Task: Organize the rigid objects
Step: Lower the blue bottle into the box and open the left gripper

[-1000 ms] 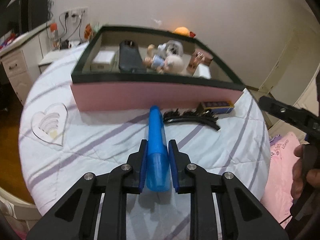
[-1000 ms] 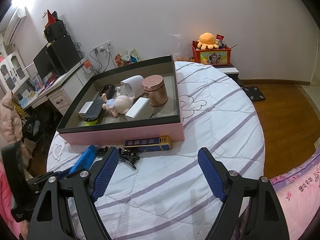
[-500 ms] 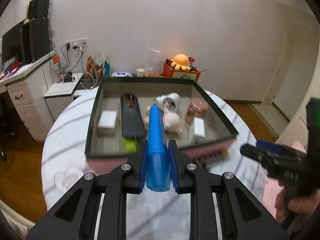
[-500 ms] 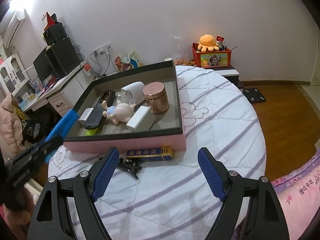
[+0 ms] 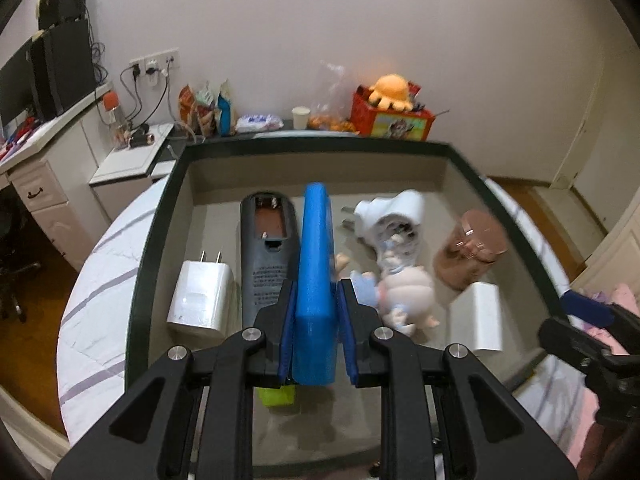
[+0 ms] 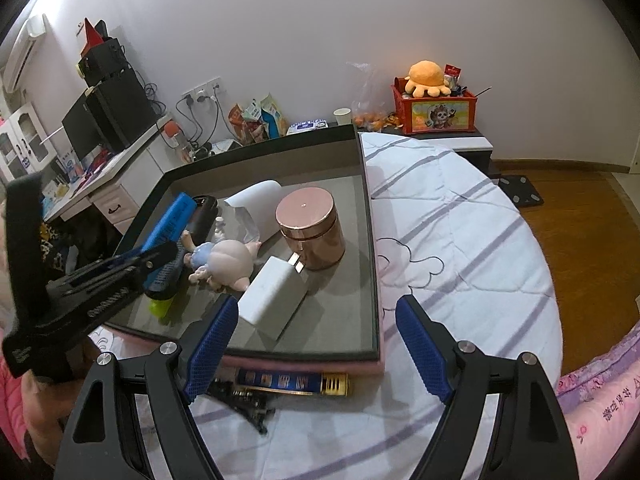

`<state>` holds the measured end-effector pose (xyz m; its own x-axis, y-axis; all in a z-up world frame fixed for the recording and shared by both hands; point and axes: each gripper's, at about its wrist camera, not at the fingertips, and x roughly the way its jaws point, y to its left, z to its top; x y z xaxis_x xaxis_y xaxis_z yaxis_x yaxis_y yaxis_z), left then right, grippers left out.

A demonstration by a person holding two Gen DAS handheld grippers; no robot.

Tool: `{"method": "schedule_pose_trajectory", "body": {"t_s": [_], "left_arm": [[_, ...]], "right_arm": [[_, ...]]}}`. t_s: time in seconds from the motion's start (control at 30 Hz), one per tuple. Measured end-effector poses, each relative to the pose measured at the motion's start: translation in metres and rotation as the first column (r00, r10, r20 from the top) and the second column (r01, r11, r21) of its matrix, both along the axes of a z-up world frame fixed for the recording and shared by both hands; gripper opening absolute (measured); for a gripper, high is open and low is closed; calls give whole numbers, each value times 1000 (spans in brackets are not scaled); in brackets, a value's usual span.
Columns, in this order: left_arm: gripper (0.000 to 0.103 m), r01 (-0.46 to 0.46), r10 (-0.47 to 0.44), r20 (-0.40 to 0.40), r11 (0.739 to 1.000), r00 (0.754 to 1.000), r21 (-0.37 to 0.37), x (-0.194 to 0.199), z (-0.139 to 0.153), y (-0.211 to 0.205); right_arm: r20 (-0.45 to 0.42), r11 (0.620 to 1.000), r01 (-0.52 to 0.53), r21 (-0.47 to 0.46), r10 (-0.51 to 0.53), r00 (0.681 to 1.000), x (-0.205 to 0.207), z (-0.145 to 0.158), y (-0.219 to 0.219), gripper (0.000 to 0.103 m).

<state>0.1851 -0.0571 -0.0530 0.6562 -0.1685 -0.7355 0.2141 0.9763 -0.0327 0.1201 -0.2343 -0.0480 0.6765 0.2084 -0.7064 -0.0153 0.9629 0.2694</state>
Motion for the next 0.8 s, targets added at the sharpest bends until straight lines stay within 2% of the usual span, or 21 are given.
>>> {"method": "schedule_pose_trajectory", "body": {"t_s": [0.07,0.1,0.13,0.17,0.3,0.53,0.8], "left_arm": [[30,-16,16,-5,1000,1000,21,3,-4,-1],[57,-27,27,1,999,1000,39,2,-3,-2],[89,-38,38,3,998,999,50,1,-3,-3],[98,-48,47,21,998,999,44,-2,0,-2],[101,-43,41,64,999,997,22,-19,15,3],[103,-83,80,120,996,990,27,-62,37,20],[103,-109,107,98,994,989,9,-111,30,45]], "right_arm": [[-6,1000,0,1,0,1000,2,-2,0,82],[-9,1000,0,0,0,1000,2,-4,-1,82],[-10,1000,2,0,-2,1000,1,-4,-1,82],[-11,1000,3,-2,-3,1000,-1,-4,-1,82],[8,1000,6,-13,-6,1000,-15,4,0,82],[46,999,8,-33,-6,999,-46,18,5,82],[46,997,-21,-69,24,999,-74,17,25,82]]}}
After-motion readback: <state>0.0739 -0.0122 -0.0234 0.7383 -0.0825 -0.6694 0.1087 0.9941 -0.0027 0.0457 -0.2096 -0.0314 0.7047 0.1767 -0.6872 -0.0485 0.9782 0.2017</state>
